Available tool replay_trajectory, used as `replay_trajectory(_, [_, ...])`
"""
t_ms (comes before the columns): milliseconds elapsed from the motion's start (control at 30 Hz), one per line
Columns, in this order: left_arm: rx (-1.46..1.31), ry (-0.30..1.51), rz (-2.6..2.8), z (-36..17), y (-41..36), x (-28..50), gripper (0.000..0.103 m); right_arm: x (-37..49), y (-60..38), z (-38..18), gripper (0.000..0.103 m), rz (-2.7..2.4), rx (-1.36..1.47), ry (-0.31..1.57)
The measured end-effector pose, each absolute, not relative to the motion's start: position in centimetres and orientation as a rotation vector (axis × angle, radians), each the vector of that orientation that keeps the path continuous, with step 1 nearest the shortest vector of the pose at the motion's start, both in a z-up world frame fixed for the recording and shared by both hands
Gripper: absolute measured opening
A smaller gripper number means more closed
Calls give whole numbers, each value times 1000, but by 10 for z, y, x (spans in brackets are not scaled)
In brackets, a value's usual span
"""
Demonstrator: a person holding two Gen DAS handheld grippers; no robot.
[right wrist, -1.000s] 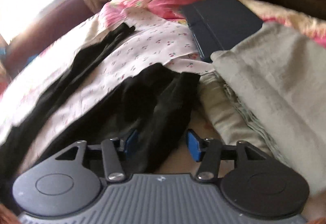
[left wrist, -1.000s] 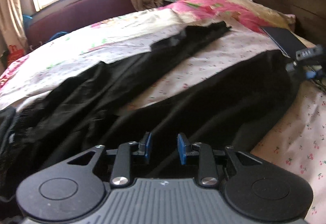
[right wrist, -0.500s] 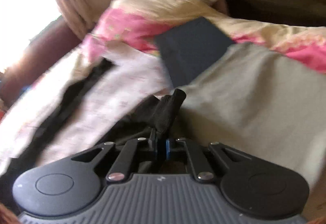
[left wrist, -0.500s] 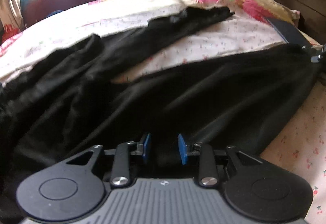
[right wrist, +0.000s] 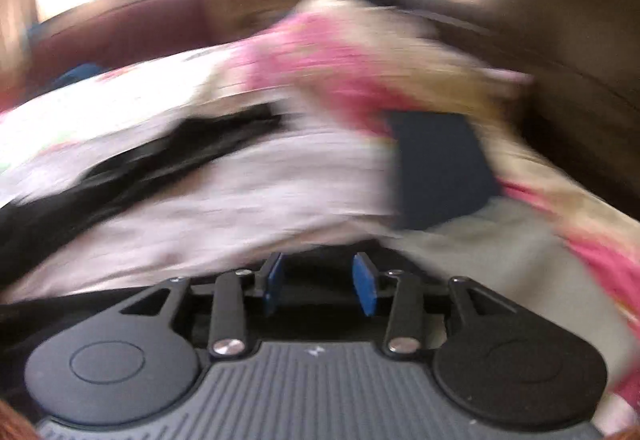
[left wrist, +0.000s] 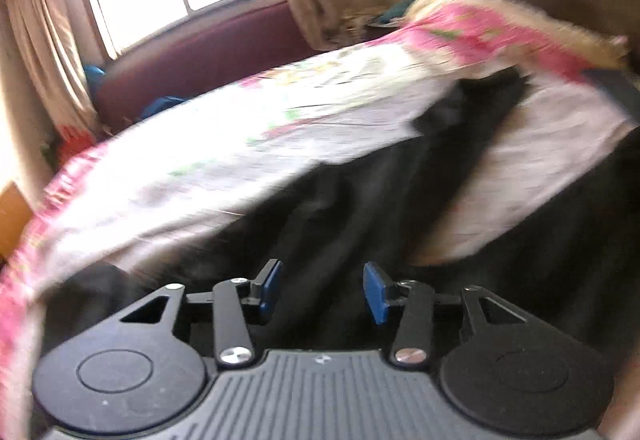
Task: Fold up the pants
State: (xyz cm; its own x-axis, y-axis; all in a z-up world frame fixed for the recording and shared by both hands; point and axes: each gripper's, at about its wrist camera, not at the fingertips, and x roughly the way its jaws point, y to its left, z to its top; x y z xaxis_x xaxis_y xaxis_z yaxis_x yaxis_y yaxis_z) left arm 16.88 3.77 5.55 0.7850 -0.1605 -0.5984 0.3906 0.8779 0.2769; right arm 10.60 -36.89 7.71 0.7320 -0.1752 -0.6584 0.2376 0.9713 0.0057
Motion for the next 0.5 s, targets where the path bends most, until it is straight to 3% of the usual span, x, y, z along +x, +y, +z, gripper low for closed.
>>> replay_trajectory(400, [510, 788, -295, 26, 90, 320, 74, 338, -200, 48, 46, 427, -417, 842])
replay_trajectory(500, [543, 831, -316, 6, 91, 334, 88, 374, -184, 35, 48, 444, -533, 858])
